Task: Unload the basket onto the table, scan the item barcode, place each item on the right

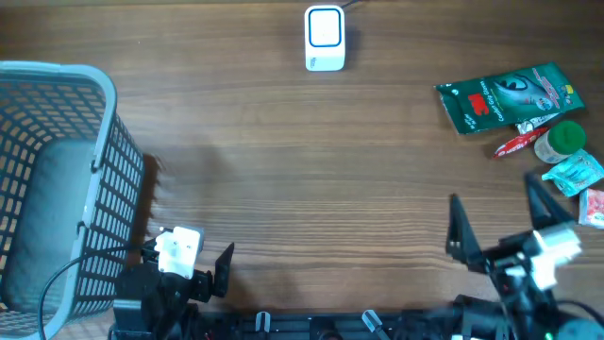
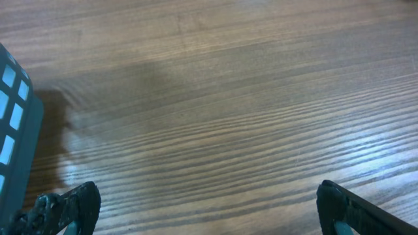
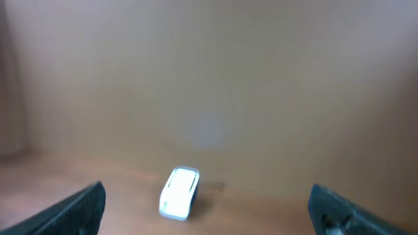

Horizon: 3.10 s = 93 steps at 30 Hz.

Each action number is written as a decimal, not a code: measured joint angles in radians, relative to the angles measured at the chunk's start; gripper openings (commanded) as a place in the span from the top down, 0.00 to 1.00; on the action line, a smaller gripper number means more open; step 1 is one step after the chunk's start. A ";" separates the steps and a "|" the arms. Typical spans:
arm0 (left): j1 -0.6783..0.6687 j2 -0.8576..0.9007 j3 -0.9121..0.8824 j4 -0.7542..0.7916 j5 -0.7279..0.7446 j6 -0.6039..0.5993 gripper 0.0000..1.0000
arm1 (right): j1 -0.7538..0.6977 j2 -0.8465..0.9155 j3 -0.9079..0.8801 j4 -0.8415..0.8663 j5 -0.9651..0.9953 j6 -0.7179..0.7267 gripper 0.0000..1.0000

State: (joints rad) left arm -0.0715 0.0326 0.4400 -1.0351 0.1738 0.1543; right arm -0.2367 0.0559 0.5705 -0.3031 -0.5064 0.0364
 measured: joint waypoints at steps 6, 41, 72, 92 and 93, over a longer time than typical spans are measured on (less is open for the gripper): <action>0.000 0.000 0.000 -0.001 0.000 0.000 0.00 | 0.112 -0.033 -0.366 0.349 0.106 0.087 0.00; 0.000 0.000 0.000 0.020 0.015 0.000 0.00 | 0.154 -0.039 -0.564 0.309 0.354 0.237 0.00; 0.041 -0.018 -0.423 0.961 -0.076 -0.062 0.00 | 0.154 -0.043 -0.564 0.309 0.355 0.240 0.00; 0.048 -0.018 -0.423 0.961 -0.076 -0.108 0.00 | 0.154 -0.043 -0.564 0.310 0.355 0.240 0.00; 0.048 -0.018 -0.423 0.961 -0.076 -0.108 0.00 | 0.154 -0.043 -0.564 0.310 0.355 0.235 0.00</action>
State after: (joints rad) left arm -0.0231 0.0147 0.0174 -0.0738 0.0978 0.0463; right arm -0.0826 0.0128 0.0063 0.0067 -0.1513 0.2710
